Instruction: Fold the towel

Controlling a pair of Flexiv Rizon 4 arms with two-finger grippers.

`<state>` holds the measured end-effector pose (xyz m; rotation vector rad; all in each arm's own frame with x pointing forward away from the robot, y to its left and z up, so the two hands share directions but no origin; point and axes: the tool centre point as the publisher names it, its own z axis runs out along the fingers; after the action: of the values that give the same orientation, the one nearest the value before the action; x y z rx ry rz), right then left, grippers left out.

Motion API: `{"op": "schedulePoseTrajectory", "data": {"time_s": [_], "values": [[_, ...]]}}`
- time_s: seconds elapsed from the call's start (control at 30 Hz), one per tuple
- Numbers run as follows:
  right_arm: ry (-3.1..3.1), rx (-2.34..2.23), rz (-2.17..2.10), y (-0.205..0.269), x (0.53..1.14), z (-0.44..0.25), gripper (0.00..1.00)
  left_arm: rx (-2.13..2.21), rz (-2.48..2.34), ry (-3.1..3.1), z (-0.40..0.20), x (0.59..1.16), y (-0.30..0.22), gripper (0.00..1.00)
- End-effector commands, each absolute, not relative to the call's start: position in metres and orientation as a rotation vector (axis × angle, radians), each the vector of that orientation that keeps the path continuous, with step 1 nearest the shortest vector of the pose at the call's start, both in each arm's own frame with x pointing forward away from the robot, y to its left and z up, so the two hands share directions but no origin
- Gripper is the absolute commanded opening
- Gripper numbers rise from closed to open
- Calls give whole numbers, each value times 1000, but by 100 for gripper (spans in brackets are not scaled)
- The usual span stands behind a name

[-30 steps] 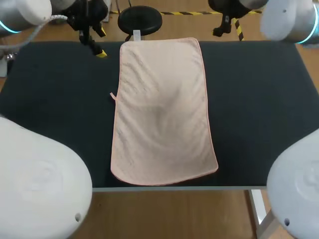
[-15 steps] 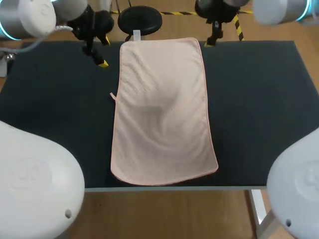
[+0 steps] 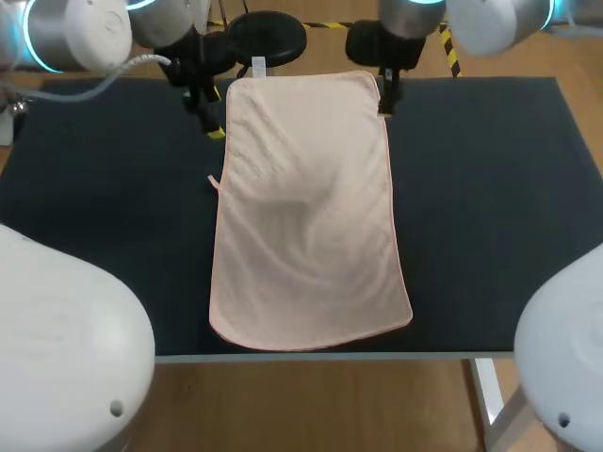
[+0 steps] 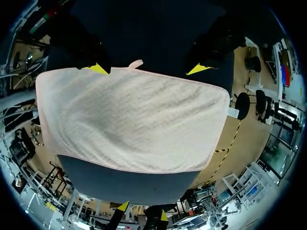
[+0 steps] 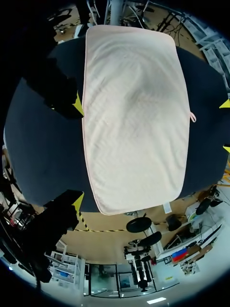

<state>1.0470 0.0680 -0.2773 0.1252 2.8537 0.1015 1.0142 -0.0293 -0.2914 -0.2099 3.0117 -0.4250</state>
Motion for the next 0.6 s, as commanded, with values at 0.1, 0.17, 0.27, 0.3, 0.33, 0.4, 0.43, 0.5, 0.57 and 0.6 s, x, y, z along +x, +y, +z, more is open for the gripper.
{"op": "schedulePoseTrajectory", "data": {"time_s": [0.1, 0.17, 0.27, 0.3, 0.33, 0.4, 0.43, 0.5, 0.57, 0.6], "values": [[2878, 130, 119, 72, 1045, -301, 100, -183, -423, 2998, -318, 1021, -40, 100], [2891, 142, 112, 73, 1043, -306, 100, -205, -451, 3003, -325, 1021, -42, 100], [2899, 164, 113, 73, 1039, -313, 100, -203, -456, 3007, -335, 1020, -43, 100], [2900, 169, 113, 73, 1038, -316, 100, -178, -420, 3002, -339, 1019, -43, 100], [2900, 178, 119, 73, 1037, -318, 100, -173, -426, 3008, -341, 1018, -44, 100], [2908, 184, 118, 72, 1035, -323, 100, -164, -420, 3005, -345, 1017, -44, 100], [2913, 183, 116, 72, 1034, -325, 100, -163, -428, 3009, -347, 1017, -44, 100], [2924, 179, 102, 71, 1032, -330, 100, -170, -441, 3013, -349, 1017, -45, 100], [2927, 180, 100, 71, 1031, -334, 100, -167, -464, 3020, -351, 1016, -46, 100], [2929, 176, 96, 70, 1030, -337, 100, -164, -463, 3022, -353, 1015, -46, 100]]}}
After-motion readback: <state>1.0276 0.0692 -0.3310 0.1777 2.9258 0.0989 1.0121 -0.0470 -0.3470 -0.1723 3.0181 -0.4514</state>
